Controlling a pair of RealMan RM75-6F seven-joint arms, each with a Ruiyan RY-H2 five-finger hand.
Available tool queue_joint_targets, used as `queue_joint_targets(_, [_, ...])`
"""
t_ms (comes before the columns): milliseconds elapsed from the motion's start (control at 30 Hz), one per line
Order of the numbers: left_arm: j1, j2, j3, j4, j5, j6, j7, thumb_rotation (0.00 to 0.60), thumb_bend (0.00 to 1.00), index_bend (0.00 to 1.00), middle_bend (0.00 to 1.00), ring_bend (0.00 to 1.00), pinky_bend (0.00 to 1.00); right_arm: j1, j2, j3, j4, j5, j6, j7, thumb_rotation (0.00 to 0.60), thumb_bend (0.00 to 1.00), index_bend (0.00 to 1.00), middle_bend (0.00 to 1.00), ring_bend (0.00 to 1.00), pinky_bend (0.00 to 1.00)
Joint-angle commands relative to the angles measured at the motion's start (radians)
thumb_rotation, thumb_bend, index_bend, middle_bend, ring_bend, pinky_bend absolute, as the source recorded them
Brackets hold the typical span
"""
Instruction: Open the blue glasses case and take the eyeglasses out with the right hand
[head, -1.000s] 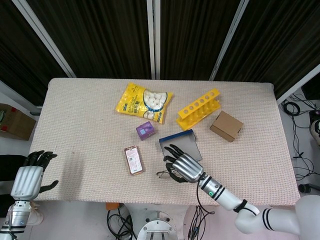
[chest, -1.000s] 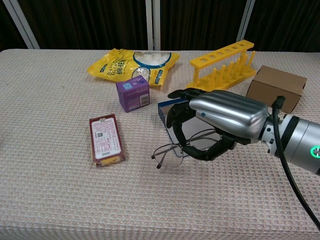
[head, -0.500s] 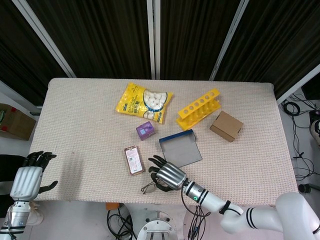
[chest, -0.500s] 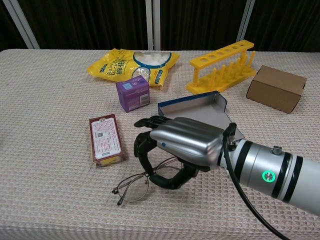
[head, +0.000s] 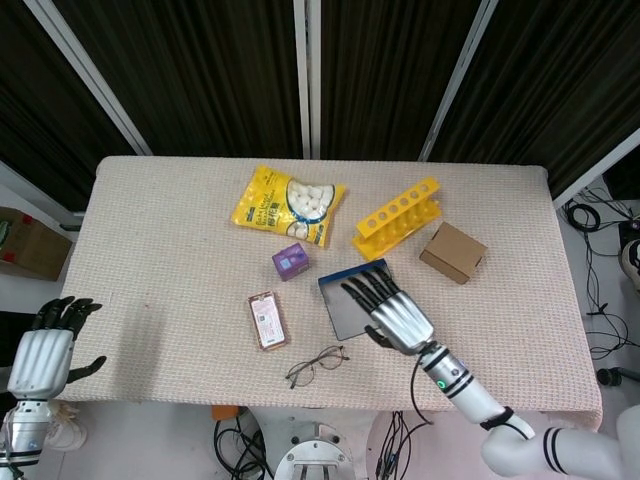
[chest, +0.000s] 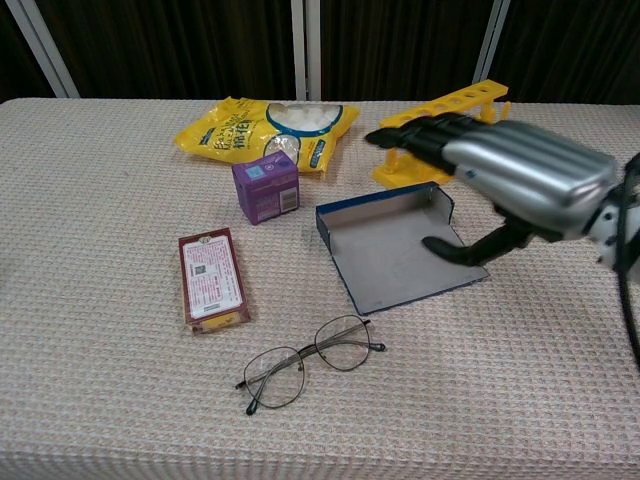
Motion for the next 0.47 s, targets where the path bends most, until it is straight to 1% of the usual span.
queue_joint_targets(33, [0.007, 0.005, -0.011, 0.005, -0.007, 0.018, -0.001, 0.6, 0.08, 0.24, 0.19, 0.12, 0.14, -0.161, 0.187, -0.008, -0.078, 0.038, 0.199, 0.029, 0.6, 0.33, 0.03, 0.1, 0.0, 0.0])
queue_joint_targets(133, [0.016, 0.0, -0.012, 0.009, -0.01, 0.032, -0.004, 0.6, 0.08, 0.24, 0.19, 0.12, 0.14, -0.262, 0.26, -0.038, -0.064, 0.045, 0.311, 0.125, 0.6, 0.33, 0.03, 0.09, 0.0, 0.0])
queue_joint_targets(200, [0.022, -0.002, -0.01, 0.01, -0.011, 0.038, 0.004, 0.6, 0.08, 0.24, 0.19, 0.12, 0.14, -0.333, 0.289, -0.058, -0.044, 0.057, 0.377, 0.208, 0.6, 0.33, 0.03, 0.09, 0.0, 0.0])
queue_joint_targets(300, [0.031, -0.014, -0.007, 0.009, -0.003, 0.055, 0.017, 0.6, 0.08, 0.24, 0.19, 0.12, 0.14, -0.417, 0.307, -0.076, 0.001, 0.075, 0.449, 0.32, 0.6, 0.33, 0.03, 0.09, 0.0, 0.0])
queue_joint_targets(367, [0.037, -0.02, -0.004, 0.008, 0.002, 0.063, 0.02, 0.6, 0.08, 0.24, 0.19, 0.12, 0.14, -0.449, 0.311, -0.084, 0.032, 0.079, 0.465, 0.378, 0.6, 0.33, 0.03, 0.09, 0.0, 0.0])
queue_joint_targets(467, [0.046, -0.023, -0.003, 0.005, 0.013, 0.084, 0.039, 0.6, 0.08, 0.24, 0.19, 0.12, 0.14, -0.47, 0.323, -0.094, 0.06, 0.085, 0.44, 0.461, 0.6, 0.34, 0.03, 0.09, 0.0, 0.0])
